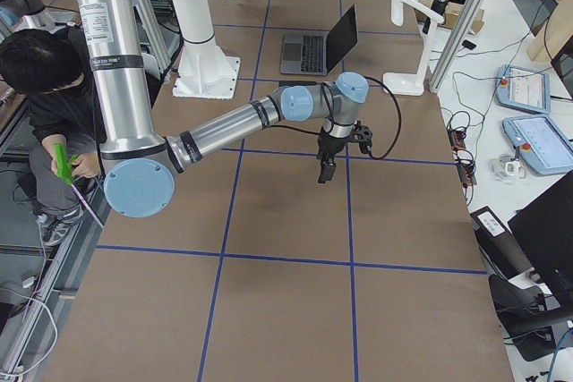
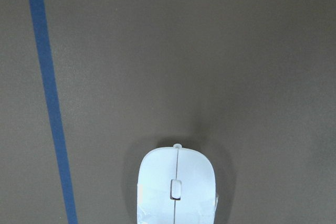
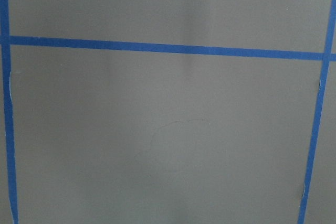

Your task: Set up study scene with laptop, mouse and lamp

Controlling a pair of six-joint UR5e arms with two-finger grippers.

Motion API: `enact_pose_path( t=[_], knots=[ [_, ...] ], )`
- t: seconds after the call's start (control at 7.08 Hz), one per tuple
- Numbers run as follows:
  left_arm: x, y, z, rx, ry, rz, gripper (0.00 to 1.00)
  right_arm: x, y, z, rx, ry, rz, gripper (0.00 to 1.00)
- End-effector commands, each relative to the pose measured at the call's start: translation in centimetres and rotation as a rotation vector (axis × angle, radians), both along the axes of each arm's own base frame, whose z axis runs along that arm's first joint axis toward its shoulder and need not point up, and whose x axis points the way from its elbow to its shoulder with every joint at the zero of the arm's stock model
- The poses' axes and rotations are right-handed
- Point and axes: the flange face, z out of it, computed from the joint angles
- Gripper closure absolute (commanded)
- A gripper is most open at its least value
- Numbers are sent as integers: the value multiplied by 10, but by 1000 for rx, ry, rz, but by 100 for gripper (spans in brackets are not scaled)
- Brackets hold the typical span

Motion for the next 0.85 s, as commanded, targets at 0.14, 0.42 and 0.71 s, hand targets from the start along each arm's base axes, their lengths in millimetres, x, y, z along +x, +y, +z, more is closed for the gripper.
enact_pose_path(
  t=[0.14,0.42,0.71],
  knots=[
    [7,6,8,-1,-4,28,0,-1,0,1,-2,0,-3,1],
    [12,8,14,0,-6,36,0,-2,1,0,0,0,-4,1],
    [22,14,18,-1,-4,62,0,-3,1,1,-2,0,-6,1]
  ],
)
